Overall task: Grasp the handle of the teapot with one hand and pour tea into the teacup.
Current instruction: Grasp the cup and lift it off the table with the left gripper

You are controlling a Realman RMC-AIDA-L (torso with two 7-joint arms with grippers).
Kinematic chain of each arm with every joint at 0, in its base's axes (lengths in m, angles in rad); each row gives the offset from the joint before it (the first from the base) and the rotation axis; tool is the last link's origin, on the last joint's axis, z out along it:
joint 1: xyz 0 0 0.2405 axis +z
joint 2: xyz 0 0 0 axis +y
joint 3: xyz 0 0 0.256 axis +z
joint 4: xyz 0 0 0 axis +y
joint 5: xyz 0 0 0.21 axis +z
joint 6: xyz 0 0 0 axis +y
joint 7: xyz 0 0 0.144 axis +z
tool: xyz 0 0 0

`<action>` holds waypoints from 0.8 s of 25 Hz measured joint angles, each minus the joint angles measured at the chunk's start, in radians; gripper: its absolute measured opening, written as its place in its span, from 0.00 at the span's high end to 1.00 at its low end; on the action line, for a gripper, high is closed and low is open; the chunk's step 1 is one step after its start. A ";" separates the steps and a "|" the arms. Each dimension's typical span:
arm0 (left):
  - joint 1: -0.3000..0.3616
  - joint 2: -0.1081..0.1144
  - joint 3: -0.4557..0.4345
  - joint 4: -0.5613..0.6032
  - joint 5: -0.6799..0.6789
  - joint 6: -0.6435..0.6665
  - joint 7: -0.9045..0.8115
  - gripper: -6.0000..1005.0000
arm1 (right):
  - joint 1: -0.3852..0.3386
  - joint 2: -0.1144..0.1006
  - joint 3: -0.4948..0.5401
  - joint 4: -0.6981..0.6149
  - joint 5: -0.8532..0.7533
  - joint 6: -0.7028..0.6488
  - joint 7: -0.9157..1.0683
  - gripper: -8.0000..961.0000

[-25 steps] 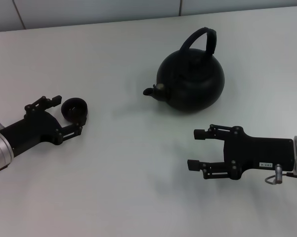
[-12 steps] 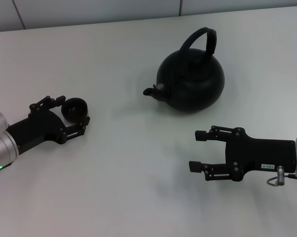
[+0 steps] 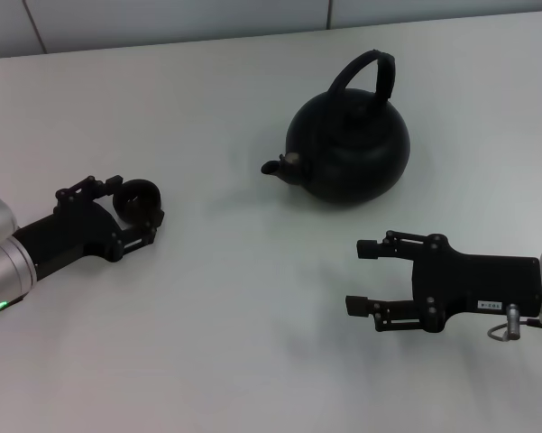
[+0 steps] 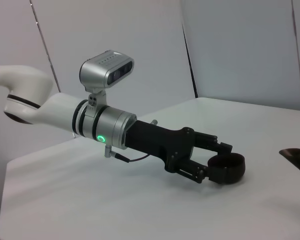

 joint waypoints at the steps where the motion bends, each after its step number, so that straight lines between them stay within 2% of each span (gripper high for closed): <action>1: -0.001 0.000 0.000 0.000 0.000 0.000 -0.003 0.23 | 0.000 0.000 0.000 0.000 0.000 0.000 0.000 0.15; 4: -0.008 0.001 0.002 0.000 0.001 -0.002 -0.010 0.23 | 0.000 0.000 0.000 0.000 0.000 -0.001 0.000 0.15; 11: -0.010 0.001 0.003 -0.001 0.001 -0.009 -0.010 0.31 | 0.000 0.000 0.002 0.000 -0.003 -0.001 0.000 0.15; 20: -0.012 0.001 0.004 0.010 0.002 0.052 -0.021 0.31 | -0.002 -0.002 0.006 0.000 -0.003 -0.001 0.000 0.15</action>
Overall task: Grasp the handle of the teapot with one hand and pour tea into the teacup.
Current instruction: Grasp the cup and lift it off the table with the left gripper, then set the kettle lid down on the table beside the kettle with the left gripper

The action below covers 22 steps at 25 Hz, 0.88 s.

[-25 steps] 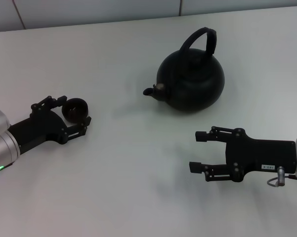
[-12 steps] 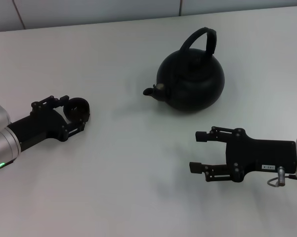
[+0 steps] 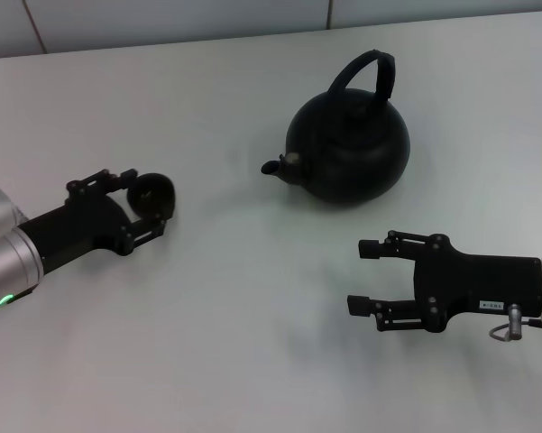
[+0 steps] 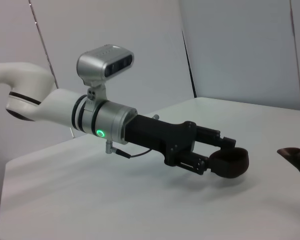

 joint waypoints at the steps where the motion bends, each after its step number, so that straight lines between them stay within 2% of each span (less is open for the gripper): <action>1: 0.000 0.000 0.001 0.004 0.000 0.016 -0.004 0.31 | 0.000 0.000 0.001 0.000 0.000 0.000 0.000 0.15; 6: -0.009 -0.002 0.027 0.011 0.000 0.033 -0.012 0.31 | -0.001 0.000 0.001 0.000 0.000 0.000 0.000 0.15; 9: -0.024 -0.003 0.086 0.008 0.000 0.002 -0.013 0.31 | -0.001 0.000 0.001 0.000 0.001 0.000 0.000 0.15; 22: -0.037 -0.004 0.115 0.004 0.000 -0.042 -0.014 0.31 | -0.001 0.000 0.002 0.000 0.002 0.000 0.000 0.15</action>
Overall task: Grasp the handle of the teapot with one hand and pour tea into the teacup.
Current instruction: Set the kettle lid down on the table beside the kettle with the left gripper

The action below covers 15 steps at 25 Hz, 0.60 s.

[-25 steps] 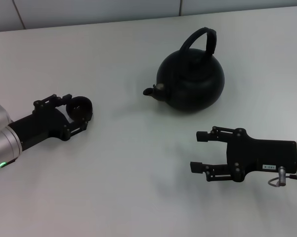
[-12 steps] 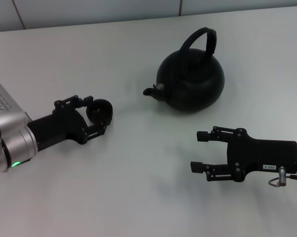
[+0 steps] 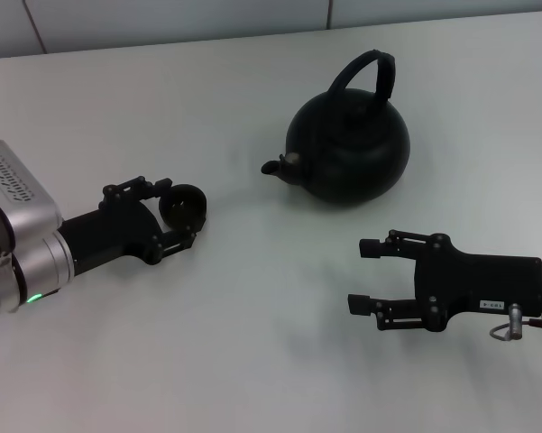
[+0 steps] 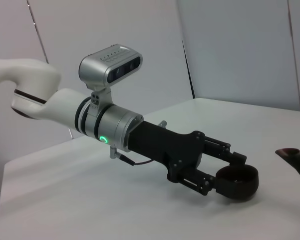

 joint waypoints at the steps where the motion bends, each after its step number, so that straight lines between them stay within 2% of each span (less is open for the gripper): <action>1: 0.000 0.000 0.002 0.000 0.000 -0.002 0.000 0.31 | 0.000 0.000 0.000 0.000 0.000 0.000 0.000 0.15; 15: -0.001 -0.001 0.021 -0.001 -0.001 -0.018 0.000 0.31 | 0.000 0.000 0.000 -0.002 0.000 0.002 0.000 0.15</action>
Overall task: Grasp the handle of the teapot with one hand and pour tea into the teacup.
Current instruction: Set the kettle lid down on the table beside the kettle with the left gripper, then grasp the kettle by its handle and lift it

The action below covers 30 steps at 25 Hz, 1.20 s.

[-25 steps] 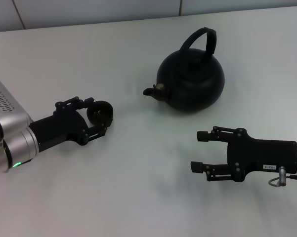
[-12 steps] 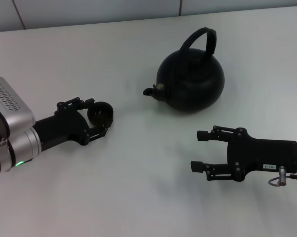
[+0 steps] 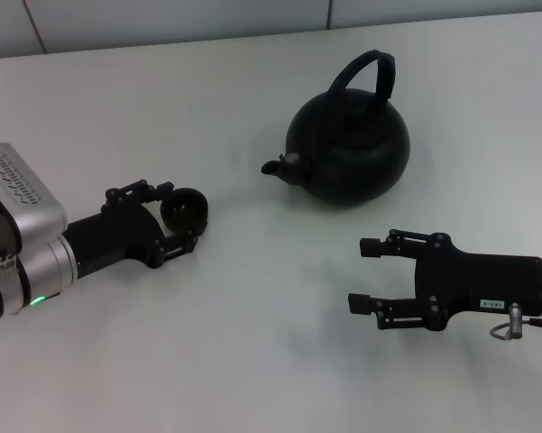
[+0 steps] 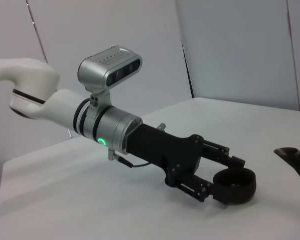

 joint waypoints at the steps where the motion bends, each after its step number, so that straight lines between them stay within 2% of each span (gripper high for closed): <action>1: 0.000 0.000 0.003 0.000 0.001 0.002 0.000 0.31 | 0.000 0.000 -0.001 0.000 0.000 0.000 0.000 0.15; 5: 0.000 0.001 0.007 0.000 0.002 0.004 0.000 0.31 | 0.000 0.000 -0.003 0.000 0.000 0.001 0.000 0.15; 13: 0.008 0.006 0.005 0.011 0.002 0.052 0.000 0.14 | 0.000 0.000 0.000 0.000 -0.001 0.001 0.000 0.15; 14: 0.046 0.018 -0.019 0.044 0.002 0.116 -0.001 0.14 | -0.002 0.000 0.001 0.000 -0.001 -0.001 0.000 0.15; 16: 0.088 0.024 -0.056 0.082 0.000 0.156 -0.001 0.14 | -0.007 0.000 0.004 -0.002 0.000 -0.002 0.000 0.15; 17: 0.123 0.025 -0.110 0.107 -0.002 0.201 0.001 0.14 | -0.010 0.000 0.009 -0.004 0.000 -0.003 0.000 0.15; 18: 0.123 0.025 -0.110 0.107 -0.002 0.201 0.001 0.14 | -0.011 0.000 0.015 -0.005 0.000 -0.003 0.000 0.15; 20: 0.145 0.025 -0.173 0.114 0.001 0.257 0.003 0.14 | -0.012 0.001 0.040 -0.006 0.001 -0.004 -0.004 0.15; 21: 0.145 0.025 -0.173 0.114 0.001 0.257 0.003 0.14 | -0.012 0.002 0.056 -0.006 0.001 -0.004 -0.007 0.15; 23: 0.177 0.024 -0.239 0.107 0.001 0.303 0.016 0.14 | -0.012 0.003 0.118 0.002 0.003 -0.004 -0.025 0.15; 24: 0.177 0.024 -0.239 0.107 0.001 0.303 0.016 0.14 | -0.012 0.003 0.118 0.002 0.003 -0.004 -0.025 0.15; 25: 0.184 0.022 -0.247 0.107 0.001 0.308 0.022 0.14 | -0.014 0.004 0.188 0.024 0.030 0.006 -0.062 0.15; 26: 0.184 0.022 -0.247 0.107 0.001 0.308 0.022 0.14 | -0.014 0.004 0.188 0.024 0.030 0.006 -0.062 0.15; 27: 0.212 0.017 -0.262 0.110 -0.001 0.324 0.036 0.14 | -0.023 0.005 0.265 0.057 0.094 0.022 -0.106 0.15; 30: 0.232 0.016 -0.277 0.113 -0.004 0.341 0.040 0.14 | -0.035 0.006 0.326 0.090 0.184 0.040 -0.152 0.15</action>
